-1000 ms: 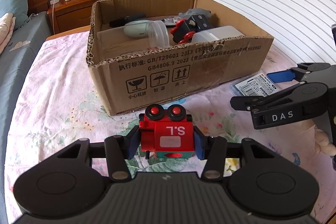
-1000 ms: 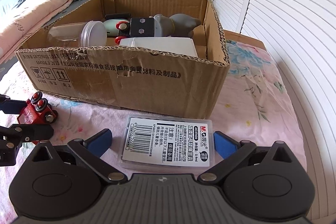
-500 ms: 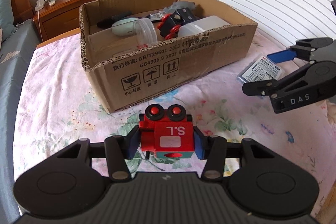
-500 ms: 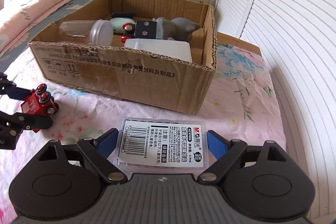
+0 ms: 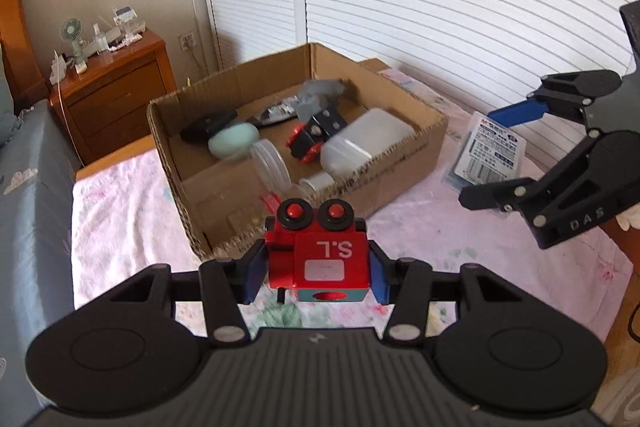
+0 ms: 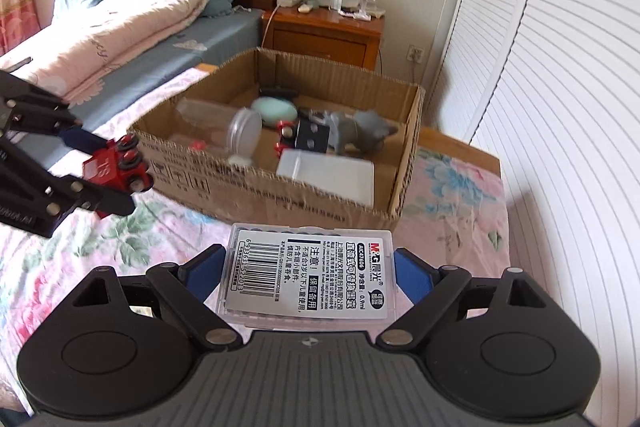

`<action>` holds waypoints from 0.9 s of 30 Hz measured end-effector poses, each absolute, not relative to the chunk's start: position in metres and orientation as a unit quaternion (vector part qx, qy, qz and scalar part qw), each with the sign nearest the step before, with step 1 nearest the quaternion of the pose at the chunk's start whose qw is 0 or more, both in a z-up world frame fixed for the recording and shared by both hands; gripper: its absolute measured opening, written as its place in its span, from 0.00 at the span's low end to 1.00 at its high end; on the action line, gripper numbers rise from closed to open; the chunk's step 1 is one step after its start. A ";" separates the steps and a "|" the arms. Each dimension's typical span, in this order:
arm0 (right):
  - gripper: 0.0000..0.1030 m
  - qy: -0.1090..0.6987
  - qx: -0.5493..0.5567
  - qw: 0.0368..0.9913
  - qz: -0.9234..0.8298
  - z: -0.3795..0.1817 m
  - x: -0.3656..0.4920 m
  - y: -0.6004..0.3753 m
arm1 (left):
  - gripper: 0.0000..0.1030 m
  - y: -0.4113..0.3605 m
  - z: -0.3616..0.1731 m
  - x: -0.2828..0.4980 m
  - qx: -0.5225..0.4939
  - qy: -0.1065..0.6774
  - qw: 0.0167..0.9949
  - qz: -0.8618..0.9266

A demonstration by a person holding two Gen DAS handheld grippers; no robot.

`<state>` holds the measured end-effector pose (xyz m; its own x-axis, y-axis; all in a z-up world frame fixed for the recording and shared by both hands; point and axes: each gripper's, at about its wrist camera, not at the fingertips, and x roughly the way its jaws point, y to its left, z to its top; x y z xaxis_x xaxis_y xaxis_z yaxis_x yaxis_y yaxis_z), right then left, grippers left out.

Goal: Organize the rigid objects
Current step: 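Drop the train car and refill case into the cardboard box, opening both tools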

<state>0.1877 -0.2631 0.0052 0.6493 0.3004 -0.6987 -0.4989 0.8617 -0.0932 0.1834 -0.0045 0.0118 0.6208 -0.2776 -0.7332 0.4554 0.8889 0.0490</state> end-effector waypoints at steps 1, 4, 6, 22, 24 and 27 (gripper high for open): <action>0.89 0.350 -0.141 0.899 0.223 0.009 0.189 -0.262 | 0.48 -0.005 0.016 0.190 0.119 0.378 0.896 -0.200; 0.89 0.340 -0.143 0.902 0.225 0.018 0.191 -0.258 | 0.48 -0.005 0.024 0.215 0.123 0.366 0.903 -0.190; 0.89 0.337 -0.143 0.904 0.222 0.022 0.195 -0.256 | 0.48 -0.004 0.026 0.233 0.124 0.364 0.906 -0.179; 0.90 0.338 -0.152 0.902 0.219 0.035 0.214 -0.239 | 0.89 0.025 0.009 0.259 0.105 0.342 0.928 -0.100; 0.89 0.338 -0.147 0.904 0.219 0.037 0.220 -0.237 | 0.93 0.029 0.013 0.244 0.098 0.332 0.932 -0.104; 0.89 0.336 -0.137 0.906 0.218 0.042 0.235 -0.232 | 0.98 0.030 0.019 0.221 0.091 0.318 0.937 -0.109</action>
